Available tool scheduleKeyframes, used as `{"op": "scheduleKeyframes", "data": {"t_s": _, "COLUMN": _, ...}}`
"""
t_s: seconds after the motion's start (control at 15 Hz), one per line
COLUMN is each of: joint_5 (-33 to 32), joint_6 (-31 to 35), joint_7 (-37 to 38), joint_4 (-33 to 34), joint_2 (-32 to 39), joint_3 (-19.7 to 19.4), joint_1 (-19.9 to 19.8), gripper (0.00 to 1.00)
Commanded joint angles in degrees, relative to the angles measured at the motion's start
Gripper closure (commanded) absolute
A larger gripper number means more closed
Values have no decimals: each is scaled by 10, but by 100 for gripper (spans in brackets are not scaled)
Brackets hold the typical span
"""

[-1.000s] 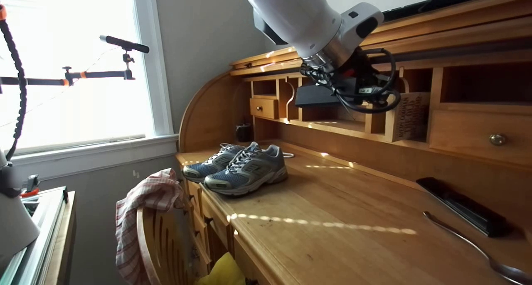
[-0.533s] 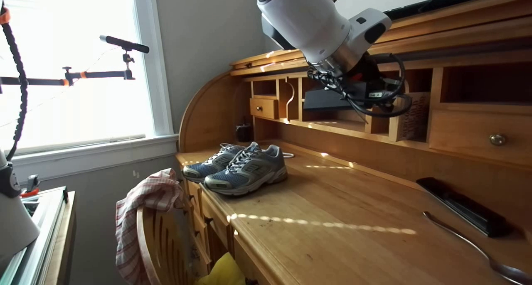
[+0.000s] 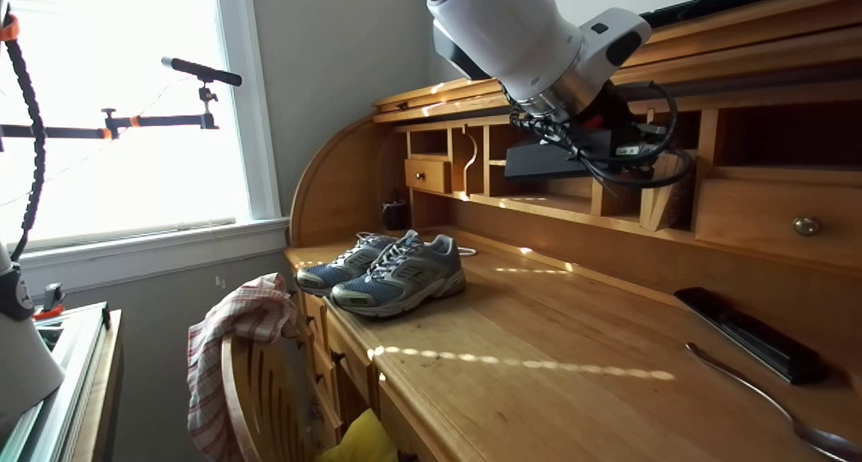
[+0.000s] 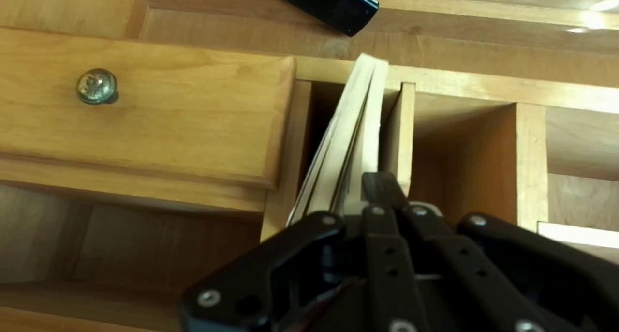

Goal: Move the book to the right side of the shelf.

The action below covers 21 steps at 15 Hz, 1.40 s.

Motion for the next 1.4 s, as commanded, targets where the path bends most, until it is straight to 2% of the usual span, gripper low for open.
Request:
{"op": "scheduleKeyframes", "data": {"t_s": 0.0, "joint_5": -3, "joint_6": 3, "joint_7": -2, "joint_4": 29, "joint_2": 21, "joint_3": -4, "joint_1": -2, "gripper": 100}}
{"op": "scheduleKeyframes", "data": {"t_s": 0.87, "joint_5": -2, "joint_6": 3, "joint_7": 0, "joint_4": 44, "joint_2": 34, "joint_3": -10, "joint_1": 0, "gripper": 100}}
{"op": "scheduleKeyframes", "data": {"t_s": 1.33, "joint_5": -3, "joint_6": 5, "joint_7": 3, "joint_4": -17, "joint_2": -18, "joint_3": -3, "joint_1": 11, "gripper": 100}}
